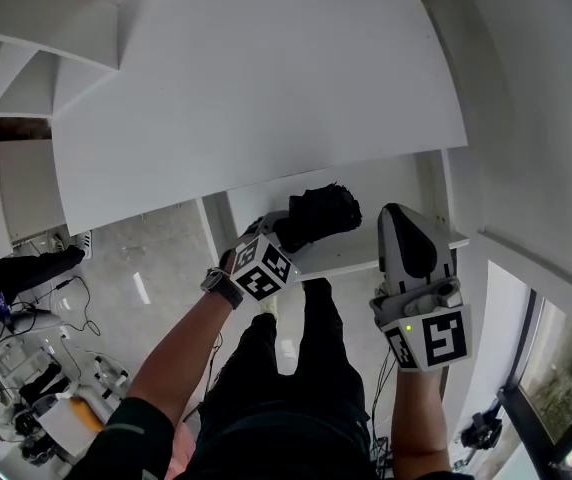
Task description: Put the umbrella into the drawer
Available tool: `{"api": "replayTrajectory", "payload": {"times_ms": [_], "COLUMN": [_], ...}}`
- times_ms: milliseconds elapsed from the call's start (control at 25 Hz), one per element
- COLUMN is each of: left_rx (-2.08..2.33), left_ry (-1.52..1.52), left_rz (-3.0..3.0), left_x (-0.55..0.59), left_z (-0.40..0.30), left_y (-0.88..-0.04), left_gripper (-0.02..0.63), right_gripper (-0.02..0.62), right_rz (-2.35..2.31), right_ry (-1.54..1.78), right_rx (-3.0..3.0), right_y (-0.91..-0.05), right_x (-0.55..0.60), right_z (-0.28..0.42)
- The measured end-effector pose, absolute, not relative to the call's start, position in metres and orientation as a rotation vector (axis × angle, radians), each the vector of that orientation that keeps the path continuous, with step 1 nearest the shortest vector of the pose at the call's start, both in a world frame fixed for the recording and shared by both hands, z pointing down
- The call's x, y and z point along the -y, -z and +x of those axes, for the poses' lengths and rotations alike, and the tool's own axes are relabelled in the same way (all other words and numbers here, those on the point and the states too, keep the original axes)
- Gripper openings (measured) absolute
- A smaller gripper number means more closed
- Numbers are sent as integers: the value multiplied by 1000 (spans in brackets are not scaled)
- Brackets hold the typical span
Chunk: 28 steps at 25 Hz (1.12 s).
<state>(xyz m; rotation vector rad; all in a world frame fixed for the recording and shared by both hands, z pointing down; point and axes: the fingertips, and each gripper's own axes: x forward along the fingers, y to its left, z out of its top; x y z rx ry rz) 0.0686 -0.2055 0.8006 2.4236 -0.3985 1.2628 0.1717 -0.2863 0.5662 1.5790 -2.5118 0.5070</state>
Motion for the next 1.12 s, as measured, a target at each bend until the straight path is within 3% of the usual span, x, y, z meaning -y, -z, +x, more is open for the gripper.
{"api": "replayTrajectory", "payload": {"times_ms": [720,1120], "left_rx": [202,185], "left_ry": [-1581,-1630], "left_rz": [2262,2273], "left_x": [178,175], "left_z": [67,60], "left_y": [-879,-882], "left_gripper": [238,261], "right_gripper": [5,5], "right_rz": [1583,1557], "right_ry": [-571,-582], "right_rx": [2502,2523], "right_y": [-589,-585], "right_x": [288,290], "right_z": [192,183]}}
